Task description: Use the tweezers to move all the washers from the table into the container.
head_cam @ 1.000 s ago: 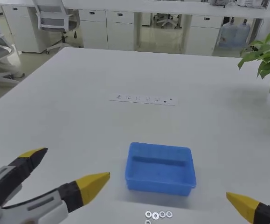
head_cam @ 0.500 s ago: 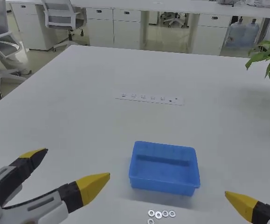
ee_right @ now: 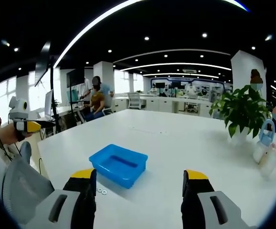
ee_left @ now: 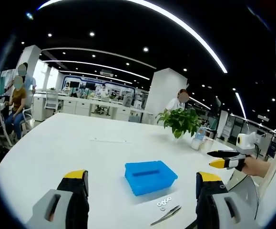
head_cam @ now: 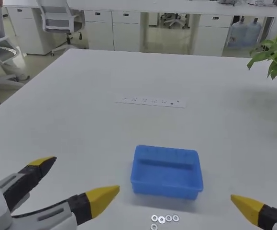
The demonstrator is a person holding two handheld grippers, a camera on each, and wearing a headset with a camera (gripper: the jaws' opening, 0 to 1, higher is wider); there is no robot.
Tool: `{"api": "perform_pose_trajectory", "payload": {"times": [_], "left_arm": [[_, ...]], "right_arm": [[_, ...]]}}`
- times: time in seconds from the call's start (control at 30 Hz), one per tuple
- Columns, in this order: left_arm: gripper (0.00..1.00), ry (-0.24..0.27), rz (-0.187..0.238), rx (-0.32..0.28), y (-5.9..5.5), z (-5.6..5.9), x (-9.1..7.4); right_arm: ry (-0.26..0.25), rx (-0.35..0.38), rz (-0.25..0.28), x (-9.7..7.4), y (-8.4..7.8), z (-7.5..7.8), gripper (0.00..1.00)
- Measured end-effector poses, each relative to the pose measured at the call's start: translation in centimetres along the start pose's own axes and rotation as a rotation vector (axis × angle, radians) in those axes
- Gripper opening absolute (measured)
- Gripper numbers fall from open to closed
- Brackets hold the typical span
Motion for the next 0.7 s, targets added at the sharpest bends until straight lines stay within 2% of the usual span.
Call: {"api": "perform_pose_trajectory", "payload": {"times": [0.07, 0.1, 0.13, 0.2, 0.23, 0.3, 0.37, 0.43, 0.47, 0.57, 0.67, 0.7], "left_arm": [[0.94, -0.019, -0.072, 0.021, -0.8, 0.0, 0.2], [0.94, -0.022, -0.109, 0.031, -1.3, 0.0, 0.3], [0.95, -0.026, -0.175, 0.049, -2.1, -0.2, 0.6], [0.92, -0.053, -0.28, 0.075, -3.4, -0.3, 1.1], [0.9, -0.069, -0.306, 0.083, -3.8, -0.3, 1.3], [0.8, -0.129, -0.398, 0.112, -5.0, -0.1, 2.0], [0.7, -0.159, -0.469, 0.131, -6.1, -0.2, 2.5], [0.61, -0.217, -0.561, 0.184, -7.6, -0.6, 3.3], [0.53, -0.244, -0.619, 0.223, -8.2, -0.6, 3.7], [0.39, -0.319, -0.702, 0.292, -9.3, -0.5, 4.6], [0.31, -0.377, -0.739, 0.307, -10.0, -0.3, 5.5], [0.28, -0.402, -0.762, 0.33, -10.3, -0.1, 5.8]], "right_arm": [[0.009, 0.004, -0.01, -0.1, -0.4, -0.2, 0.7], [0.031, 0.004, -0.038, -0.2, -0.8, -0.5, 0.65], [0.035, -0.007, -0.054, -0.2, -1.2, -0.6, 0.62], [0.047, -0.013, -0.088, -0.1, -1.9, -0.8, 0.61], [0.066, -0.013, -0.1, 0.0, -2.1, -1.1, 0.61], [0.093, -0.034, -0.132, 0.2, -2.6, -1.6, 0.57], [0.135, -0.06, -0.154, 0.5, -2.9, -2.3, 0.51], [0.186, -0.074, -0.177, 1.0, -3.1, -3.0, 0.44], [0.198, -0.092, -0.178, 1.3, -3.1, -3.3, 0.4], [0.225, -0.13, -0.181, 1.9, -2.9, -4.0, 0.35], [0.265, -0.158, -0.187, 2.3, -2.9, -4.7, 0.28], [0.281, -0.176, -0.192, 2.4, -3.0, -5.0, 0.26]]}}
Point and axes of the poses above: the centre of the closed fingertips' face, and the gripper's own axes: x roughly forward along the fingers, z roughly to its right, y roughly out of its top, the point moved 7 cm from there along -x, roughly backward along the fingers, and after that the axes turned 10 degrees about -y, right-handed, at the moved point
